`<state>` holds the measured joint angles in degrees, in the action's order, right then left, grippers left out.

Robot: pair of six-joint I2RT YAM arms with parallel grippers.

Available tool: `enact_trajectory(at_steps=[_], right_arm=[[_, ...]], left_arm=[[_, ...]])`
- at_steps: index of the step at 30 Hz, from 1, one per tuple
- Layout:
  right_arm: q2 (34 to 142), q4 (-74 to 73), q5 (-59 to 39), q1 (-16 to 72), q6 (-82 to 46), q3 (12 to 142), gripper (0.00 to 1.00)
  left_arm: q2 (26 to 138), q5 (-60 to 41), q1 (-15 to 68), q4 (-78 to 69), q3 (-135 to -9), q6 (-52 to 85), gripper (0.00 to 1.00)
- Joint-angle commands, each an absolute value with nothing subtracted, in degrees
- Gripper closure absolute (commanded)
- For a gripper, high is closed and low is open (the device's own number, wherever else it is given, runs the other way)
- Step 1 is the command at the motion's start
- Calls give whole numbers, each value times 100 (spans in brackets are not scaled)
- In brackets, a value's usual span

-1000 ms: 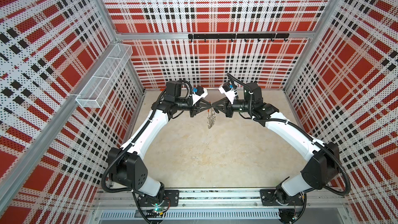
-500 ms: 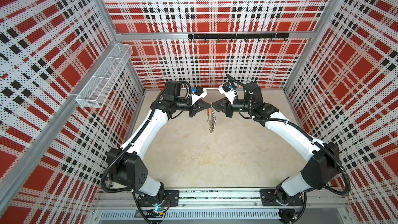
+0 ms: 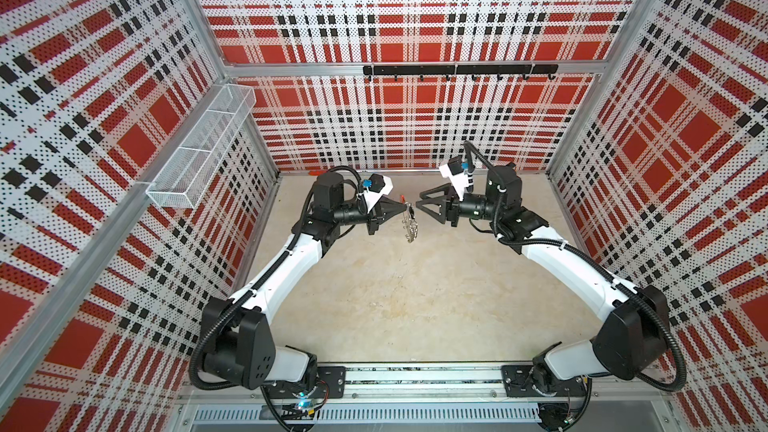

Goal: Put the keys on the keyring

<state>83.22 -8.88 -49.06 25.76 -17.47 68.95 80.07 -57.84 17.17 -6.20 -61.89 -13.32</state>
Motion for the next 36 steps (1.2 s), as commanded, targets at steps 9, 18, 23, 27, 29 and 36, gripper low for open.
enact_trajectory(at_steps=[9, 18, 23, 27, 29, 36], right_arm=[[8674, -3910, -6039, 2465, -4153, 6498, 54], [8901, -4227, -6118, 2571, -4392, 6668, 57], [8924, -4048, -6091, 2570, -4241, 6738, 57], [8931, -3742, -6030, 2565, -4006, 6849, 55], [8939, -3479, -5972, 2568, -3810, 6947, 55], [9084, -3311, -5967, 2571, -3690, 7135, 55]], left_arm=[[7866, -5944, 1800, -2341, -6109, -173, 100], [7963, -5968, 1854, -2722, -6187, 261, 100], [7976, -5977, 1855, -2742, -6238, 334, 100], [7980, -5996, 1854, -2750, -6240, 370, 100], [7965, -6003, 1854, -2751, -6244, 370, 100], [7963, -6003, 1837, -2751, -6282, 402, 100]])
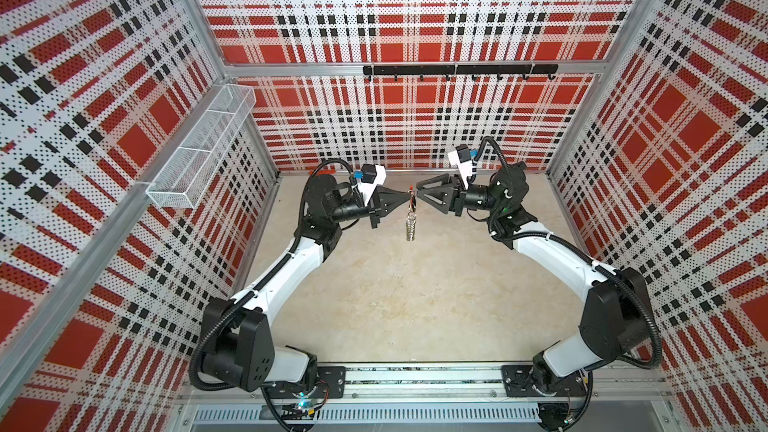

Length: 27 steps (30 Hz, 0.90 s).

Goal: Put the keys on the keyring

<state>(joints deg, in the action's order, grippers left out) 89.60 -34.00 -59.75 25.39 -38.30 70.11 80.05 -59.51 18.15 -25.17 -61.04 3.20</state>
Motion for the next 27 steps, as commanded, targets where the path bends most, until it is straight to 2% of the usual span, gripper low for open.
enact_trajectory(at_steps=[1, 6, 24, 27], right_arm=[[9104, -3345, -5975, 2569, -3707, 7125, 55], [9191, -3510, -6047, 2576, -3835, 7133, 58], [9111, -3521, -6064, 2577, -3782, 7005, 100], [9088, -3387, -6069, 2580, -3702, 6993, 100]], left_arm=[[7966, -6003, 1829, -2751, -6291, 411, 100], [7985, -6012, 1828, -2767, -6345, 482, 100], [8018, -5960, 1819, -2971, -6369, 625, 100], [7976, -5924, 1819, -3111, -6289, 616, 100]])
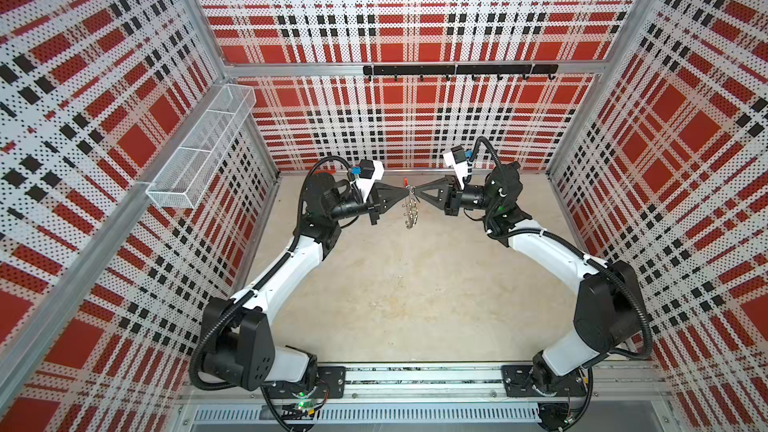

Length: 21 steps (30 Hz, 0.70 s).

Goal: Put the keys on the keyring

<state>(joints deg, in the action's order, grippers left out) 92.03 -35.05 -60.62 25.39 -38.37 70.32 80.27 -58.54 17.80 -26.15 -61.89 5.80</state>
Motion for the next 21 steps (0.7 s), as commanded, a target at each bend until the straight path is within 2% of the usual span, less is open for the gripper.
enact_trajectory(at_steps=[1, 14, 16, 19, 21], right_arm=[[9091, -3335, -6073, 2584, -3676, 6988, 100], [9280, -3148, -6170, 2708, -3670, 6978, 100], [9255, -3146, -6155, 2717, -3697, 6986, 89], [9115, -2862, -5921, 2665, -3550, 6985, 81], [8877, -2562, -5583, 2552, -3311, 6917, 80]], left_arm=[[7976, -5917, 1825, -3158, -6274, 613, 100], [7958, -5818, 1969, -3893, -5996, 588, 100], [7963, -5825, 1969, -3898, -5982, 596, 100], [7959, -5804, 1962, -3899, -5935, 600, 100], [7954, -5801, 1936, -3901, -5913, 649, 100]])
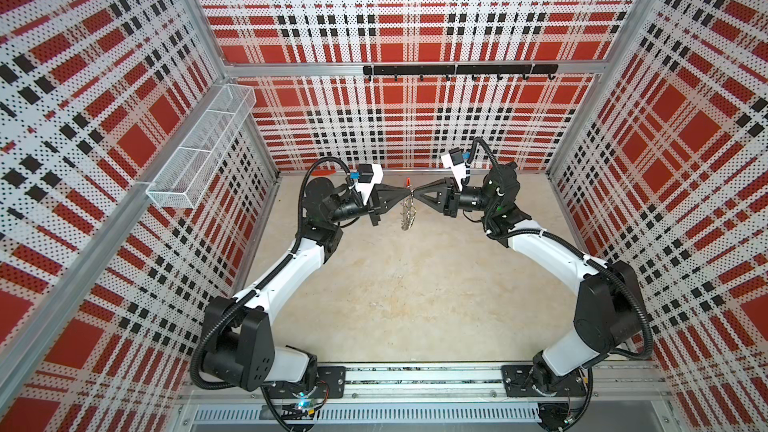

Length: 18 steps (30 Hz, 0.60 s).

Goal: Put the keys on the keyring

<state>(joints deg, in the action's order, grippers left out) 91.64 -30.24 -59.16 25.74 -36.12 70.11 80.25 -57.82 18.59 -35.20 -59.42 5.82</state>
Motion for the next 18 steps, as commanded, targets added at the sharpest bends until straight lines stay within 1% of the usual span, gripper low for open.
enact_trajectory(at_steps=[1, 3, 4, 8, 14, 18], right_arm=[[8748, -2494, -5427, 2505, -3231, 6857, 77], [8468, -2564, -5240, 2414, -3052, 6661, 73], [8354, -2562, -5223, 2378, -2962, 6611, 71], [8161, -2418, -5299, 2362, -2817, 6627, 66], [8380, -2860, -5592, 2481, -3129, 6794, 59], [8618, -2821, -5616, 2627, -3094, 7002, 59]], left_arm=[[7959, -5795, 1925, -3904, -5911, 688, 100], [7954, -5793, 1916, -3918, -5899, 739, 100], [7955, -5778, 1908, -3928, -5893, 782, 100], [7967, -5736, 1907, -4040, -5853, 938, 100], [7980, -5749, 1934, -4223, -5794, 1136, 100], [7969, -5764, 1957, -4280, -5793, 1189, 100]])
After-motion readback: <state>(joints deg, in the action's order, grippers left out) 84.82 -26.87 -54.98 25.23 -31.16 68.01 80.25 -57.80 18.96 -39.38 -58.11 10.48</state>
